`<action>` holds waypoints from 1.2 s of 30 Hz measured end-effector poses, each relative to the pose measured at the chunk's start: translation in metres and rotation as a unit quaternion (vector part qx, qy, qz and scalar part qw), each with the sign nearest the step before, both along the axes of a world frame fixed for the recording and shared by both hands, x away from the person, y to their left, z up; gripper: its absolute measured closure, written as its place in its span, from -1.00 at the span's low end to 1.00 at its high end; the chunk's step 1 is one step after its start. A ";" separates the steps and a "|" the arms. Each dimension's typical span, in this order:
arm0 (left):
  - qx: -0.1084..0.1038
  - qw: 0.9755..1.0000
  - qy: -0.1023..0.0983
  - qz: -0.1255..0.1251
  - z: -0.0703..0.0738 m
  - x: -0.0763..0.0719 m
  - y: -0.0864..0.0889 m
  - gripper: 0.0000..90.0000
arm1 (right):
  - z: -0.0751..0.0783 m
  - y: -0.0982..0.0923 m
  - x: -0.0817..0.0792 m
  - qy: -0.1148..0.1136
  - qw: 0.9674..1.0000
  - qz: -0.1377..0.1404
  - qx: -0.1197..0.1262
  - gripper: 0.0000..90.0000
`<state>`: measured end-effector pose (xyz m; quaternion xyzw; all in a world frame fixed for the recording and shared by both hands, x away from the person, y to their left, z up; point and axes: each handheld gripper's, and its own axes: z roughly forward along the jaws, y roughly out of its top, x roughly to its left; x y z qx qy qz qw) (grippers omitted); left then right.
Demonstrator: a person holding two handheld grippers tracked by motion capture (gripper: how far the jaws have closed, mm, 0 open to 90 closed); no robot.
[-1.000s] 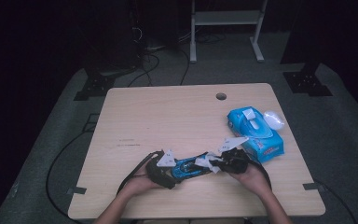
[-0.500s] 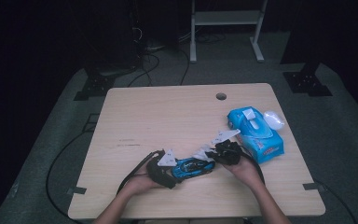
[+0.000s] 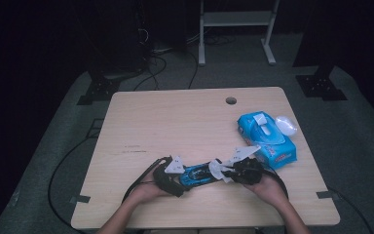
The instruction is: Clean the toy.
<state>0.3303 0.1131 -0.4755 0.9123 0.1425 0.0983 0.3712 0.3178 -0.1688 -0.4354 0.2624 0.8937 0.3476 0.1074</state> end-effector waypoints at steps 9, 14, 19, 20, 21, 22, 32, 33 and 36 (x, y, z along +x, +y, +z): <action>0.000 1.000 0.001 0.001 0.000 0.000 0.000 -0.45 | 0.001 0.013 0.014 -0.012 1.000 -0.006 0.024 0.13; 0.001 1.000 0.001 0.001 0.000 -0.001 0.001 -0.45 | -0.009 0.035 0.016 -0.028 0.999 0.003 0.021 0.56; 0.001 1.000 0.000 0.002 0.000 -0.001 0.001 -0.45 | -0.007 0.019 0.015 -0.033 0.999 -0.028 0.003 0.75; 0.001 1.000 -0.001 0.001 0.000 -0.001 0.000 -0.45 | -0.008 0.011 0.015 -0.028 0.999 -0.040 0.003 0.77; 0.002 1.000 0.000 0.001 0.000 -0.001 0.000 -0.45 | -0.008 0.003 0.014 -0.024 0.999 -0.045 0.012 0.78; 0.003 1.000 0.001 0.001 0.000 0.000 0.000 -0.45 | -0.008 -0.002 0.012 -0.021 0.998 -0.048 0.018 0.79; 0.001 1.000 -0.001 0.002 0.000 -0.001 0.000 -0.45 | -0.009 0.018 0.000 -0.032 0.999 -0.008 0.014 0.80; 0.001 1.000 0.000 0.002 0.000 0.000 0.000 -0.45 | -0.008 0.010 0.004 -0.033 0.999 -0.029 0.015 0.80; -0.002 1.000 0.002 -0.001 0.000 0.001 0.000 -0.45 | -0.007 0.001 0.012 -0.036 0.997 -0.062 0.016 0.80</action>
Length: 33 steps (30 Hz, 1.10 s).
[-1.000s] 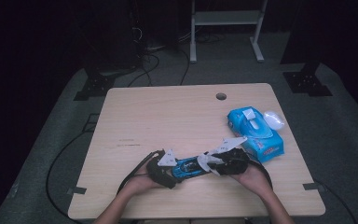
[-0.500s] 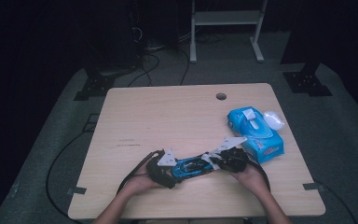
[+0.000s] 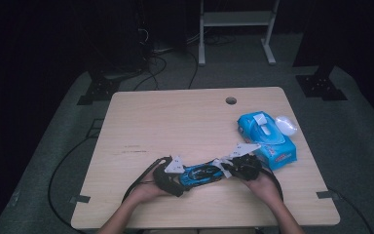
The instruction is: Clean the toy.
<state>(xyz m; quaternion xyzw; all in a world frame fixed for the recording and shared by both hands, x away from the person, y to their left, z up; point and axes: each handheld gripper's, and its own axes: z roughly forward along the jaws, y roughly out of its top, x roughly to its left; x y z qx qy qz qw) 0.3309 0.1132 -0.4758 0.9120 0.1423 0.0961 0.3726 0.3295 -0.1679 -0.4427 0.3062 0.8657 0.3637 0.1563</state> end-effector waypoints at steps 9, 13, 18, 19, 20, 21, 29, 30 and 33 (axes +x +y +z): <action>0.001 1.000 0.000 0.002 0.000 0.000 0.000 -0.45 | -0.002 0.020 0.025 0.000 1.000 0.004 0.004 0.80; -0.001 1.000 0.002 0.002 0.000 0.000 0.000 -0.45 | -0.001 0.007 0.013 0.002 1.000 0.000 -0.007 0.80; 0.000 1.000 0.001 0.003 0.000 0.000 0.000 -0.45 | 0.004 0.023 -0.004 0.004 0.999 0.043 0.007 0.80; -0.001 1.000 0.003 0.005 0.000 -0.001 0.000 -0.45 | 0.004 0.033 -0.007 0.006 0.998 0.058 0.010 0.80; -0.001 1.000 0.002 0.005 0.000 -0.001 0.000 -0.45 | 0.003 0.043 -0.010 0.003 0.998 0.069 0.003 0.80; -0.001 1.000 0.003 0.005 0.000 -0.001 0.000 -0.45 | 0.002 0.053 -0.012 0.001 0.997 0.080 -0.007 0.80; -0.002 1.000 0.002 0.003 0.000 0.000 -0.001 -0.45 | -0.007 0.106 -0.011 0.026 0.989 0.144 -0.003 0.81; -0.003 1.000 0.001 0.004 -0.001 -0.001 -0.001 -0.45 | -0.008 0.112 -0.011 0.028 0.989 0.147 -0.004 0.81; -0.005 1.000 0.002 0.005 -0.001 -0.001 -0.001 -0.45 | -0.010 0.126 -0.003 0.057 0.984 0.167 -0.001 0.80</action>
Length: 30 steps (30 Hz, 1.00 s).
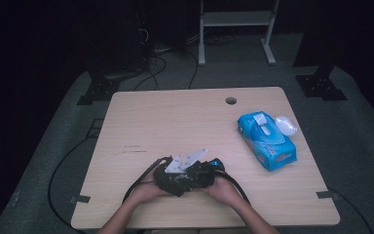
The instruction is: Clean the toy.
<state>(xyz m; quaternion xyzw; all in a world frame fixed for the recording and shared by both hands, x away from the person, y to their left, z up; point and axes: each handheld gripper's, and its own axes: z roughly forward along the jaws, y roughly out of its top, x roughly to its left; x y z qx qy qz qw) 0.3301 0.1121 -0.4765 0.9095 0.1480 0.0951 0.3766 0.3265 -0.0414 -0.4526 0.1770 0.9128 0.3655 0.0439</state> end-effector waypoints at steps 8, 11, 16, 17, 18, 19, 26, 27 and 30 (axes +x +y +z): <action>0.002 1.000 -0.001 -0.003 0.000 0.001 0.000 -0.45 | 0.005 -0.019 0.001 0.006 1.000 -0.029 0.006 0.81; 0.003 1.000 -0.002 -0.002 0.000 0.000 0.000 -0.45 | 0.003 -0.013 -0.008 -0.024 1.000 -0.005 -0.006 0.81; 0.001 1.000 -0.001 0.000 0.000 0.000 -0.001 -0.45 | 0.013 -0.041 0.007 -0.007 0.999 -0.053 0.007 0.82; 0.001 1.000 0.000 0.000 0.000 0.001 -0.001 -0.45 | 0.015 -0.044 0.010 -0.005 0.998 -0.061 0.007 0.82; 0.001 1.000 0.000 -0.001 0.000 0.001 -0.001 -0.45 | 0.015 -0.042 0.010 -0.008 0.998 -0.064 0.006 0.81; 0.000 1.000 0.000 0.000 0.000 0.001 -0.001 -0.45 | 0.014 -0.039 0.010 -0.011 0.998 -0.065 0.002 0.81; 0.000 1.000 0.000 -0.001 0.000 0.000 0.000 -0.45 | 0.009 -0.027 0.022 -0.009 0.998 -0.062 -0.006 0.81; 0.001 1.000 -0.002 -0.001 0.000 0.001 -0.001 -0.45 | 0.010 -0.034 0.024 -0.007 0.997 -0.071 -0.002 0.81; 0.000 1.000 -0.001 -0.002 0.000 0.001 0.000 -0.45 | 0.014 -0.067 0.029 -0.014 0.993 -0.115 -0.004 0.81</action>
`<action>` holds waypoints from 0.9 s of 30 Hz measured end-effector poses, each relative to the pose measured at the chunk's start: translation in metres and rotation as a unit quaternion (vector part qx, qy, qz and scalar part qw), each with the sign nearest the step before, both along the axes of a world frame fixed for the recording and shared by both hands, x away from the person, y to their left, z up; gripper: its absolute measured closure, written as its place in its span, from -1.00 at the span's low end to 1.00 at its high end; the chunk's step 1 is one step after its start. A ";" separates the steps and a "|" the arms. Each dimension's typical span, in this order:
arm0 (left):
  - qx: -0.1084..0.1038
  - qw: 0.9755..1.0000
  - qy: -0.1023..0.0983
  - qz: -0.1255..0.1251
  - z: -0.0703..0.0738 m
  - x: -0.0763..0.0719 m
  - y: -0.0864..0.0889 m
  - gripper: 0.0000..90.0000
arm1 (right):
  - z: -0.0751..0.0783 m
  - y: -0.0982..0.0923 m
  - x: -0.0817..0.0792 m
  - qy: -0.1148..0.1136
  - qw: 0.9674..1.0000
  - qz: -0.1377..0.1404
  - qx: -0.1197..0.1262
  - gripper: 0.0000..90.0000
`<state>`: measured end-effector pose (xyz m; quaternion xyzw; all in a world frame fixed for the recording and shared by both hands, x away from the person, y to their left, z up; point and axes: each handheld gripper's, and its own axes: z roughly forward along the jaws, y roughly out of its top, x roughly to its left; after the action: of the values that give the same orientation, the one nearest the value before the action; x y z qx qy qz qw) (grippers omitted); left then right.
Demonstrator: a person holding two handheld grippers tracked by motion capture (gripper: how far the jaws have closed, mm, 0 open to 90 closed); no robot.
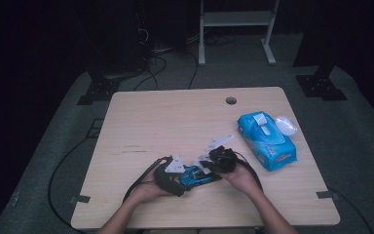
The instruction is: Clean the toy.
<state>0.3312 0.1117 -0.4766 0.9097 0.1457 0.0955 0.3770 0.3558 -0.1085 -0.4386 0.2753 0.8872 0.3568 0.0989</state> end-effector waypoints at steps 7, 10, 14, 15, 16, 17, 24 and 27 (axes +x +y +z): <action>0.004 1.000 -0.001 -0.001 0.000 0.000 0.000 -0.45 | -0.003 -0.031 -0.007 -0.006 1.000 -0.024 0.005 0.82; 0.003 1.000 0.000 0.001 0.000 0.000 0.000 -0.45 | -0.001 -0.037 -0.009 -0.005 1.000 -0.022 0.005 0.81; 0.001 1.000 0.001 0.000 0.000 0.000 0.000 -0.45 | -0.002 -0.057 -0.014 0.002 0.999 -0.041 0.009 0.82; 0.001 1.000 0.004 -0.001 0.000 0.001 0.000 -0.45 | -0.003 -0.058 -0.017 0.004 0.999 -0.039 0.014 0.81; 0.001 1.000 0.010 0.000 0.000 0.002 0.001 -0.46 | -0.003 -0.057 -0.023 0.004 0.999 -0.027 0.025 0.81; -0.002 1.000 0.014 0.000 -0.001 0.003 0.002 -0.47 | -0.004 -0.054 -0.028 0.007 0.999 -0.013 0.035 0.81; -0.002 1.000 0.018 0.002 -0.001 0.003 0.001 -0.47 | -0.007 -0.057 -0.034 0.019 0.999 -0.006 0.050 0.81; -0.004 1.000 0.022 0.001 -0.001 0.004 0.002 -0.48 | -0.009 -0.044 -0.043 0.013 0.999 0.027 0.028 0.81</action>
<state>0.3350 0.1134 -0.4779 0.9098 0.1556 0.0748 0.3775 0.3126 -0.1528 -0.4473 0.2585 0.8852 0.3805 0.0694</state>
